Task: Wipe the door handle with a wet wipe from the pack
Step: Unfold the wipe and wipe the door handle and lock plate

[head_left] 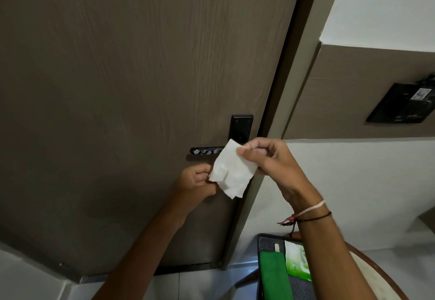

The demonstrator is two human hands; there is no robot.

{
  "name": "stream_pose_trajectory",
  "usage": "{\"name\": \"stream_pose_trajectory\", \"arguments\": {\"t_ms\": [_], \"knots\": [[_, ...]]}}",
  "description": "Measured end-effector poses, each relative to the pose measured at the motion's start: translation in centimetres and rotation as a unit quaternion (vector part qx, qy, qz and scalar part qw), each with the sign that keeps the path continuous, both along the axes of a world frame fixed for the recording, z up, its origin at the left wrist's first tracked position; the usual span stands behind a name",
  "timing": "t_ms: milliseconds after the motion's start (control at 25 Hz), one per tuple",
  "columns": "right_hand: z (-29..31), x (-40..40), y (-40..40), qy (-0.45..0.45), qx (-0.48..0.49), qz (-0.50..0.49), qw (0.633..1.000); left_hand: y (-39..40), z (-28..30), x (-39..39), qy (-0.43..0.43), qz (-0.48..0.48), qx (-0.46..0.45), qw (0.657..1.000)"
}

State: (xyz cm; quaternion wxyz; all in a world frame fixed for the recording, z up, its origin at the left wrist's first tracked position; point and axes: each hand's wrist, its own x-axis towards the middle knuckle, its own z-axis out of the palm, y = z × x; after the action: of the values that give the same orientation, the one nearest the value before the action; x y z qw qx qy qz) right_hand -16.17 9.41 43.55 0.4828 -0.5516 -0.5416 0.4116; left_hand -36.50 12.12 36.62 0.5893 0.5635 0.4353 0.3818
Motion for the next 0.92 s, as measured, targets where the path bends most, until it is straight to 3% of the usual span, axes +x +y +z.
{"name": "stream_pose_trajectory", "arguments": {"t_ms": [160, 360, 400, 480, 560, 640, 720, 840, 880, 920], "knots": [[-1.1, 0.5, -0.6, -0.017, -0.006, -0.023, 1.000, 0.3, 0.2, 0.2, -0.163, -0.080, -0.127, 0.975], [-2.9, 0.5, -0.4, 0.011, -0.011, -0.048, 0.999, 0.3, -0.2, 1.5, -0.062, -0.041, -0.074, 0.994], [-3.5, 0.8, -0.4, 0.054, -0.016, -0.062, 0.996, 0.5, -0.4, 1.4, -0.074, -0.040, -0.091, 0.992], [-5.5, 0.5, -0.7, 0.237, -0.055, -0.063, 0.968, 0.9, -0.7, 1.2, -0.109, -0.050, -0.121, 0.985], [-8.1, -1.3, -1.4, 0.449, -0.126, -0.020, 0.884, 0.9, -0.8, 1.4, -0.114, -0.057, -0.118, 0.985], [-10.4, -3.2, -2.2, 0.567, -0.161, -0.006, 0.808, 0.8, -1.2, 1.7, -0.047, -0.039, -0.070, 0.996], [-11.3, -4.2, -2.3, 0.605, -0.162, -0.029, 0.779, 0.9, -1.8, 1.4, 0.027, -0.019, 0.000, 0.999], [-10.7, -4.3, -1.6, 0.545, -0.119, -0.213, 0.803, 1.6, -1.6, -0.4, 0.096, 0.065, 0.164, 0.980], [-10.1, -4.2, -1.0, 0.481, -0.081, -0.312, 0.816, 2.4, -0.8, -1.2, 0.126, 0.118, 0.260, 0.950], [-9.2, -4.4, -0.2, 0.402, -0.033, -0.400, 0.823, 3.5, 0.3, -2.0, 0.169, 0.171, 0.367, 0.899]]}}
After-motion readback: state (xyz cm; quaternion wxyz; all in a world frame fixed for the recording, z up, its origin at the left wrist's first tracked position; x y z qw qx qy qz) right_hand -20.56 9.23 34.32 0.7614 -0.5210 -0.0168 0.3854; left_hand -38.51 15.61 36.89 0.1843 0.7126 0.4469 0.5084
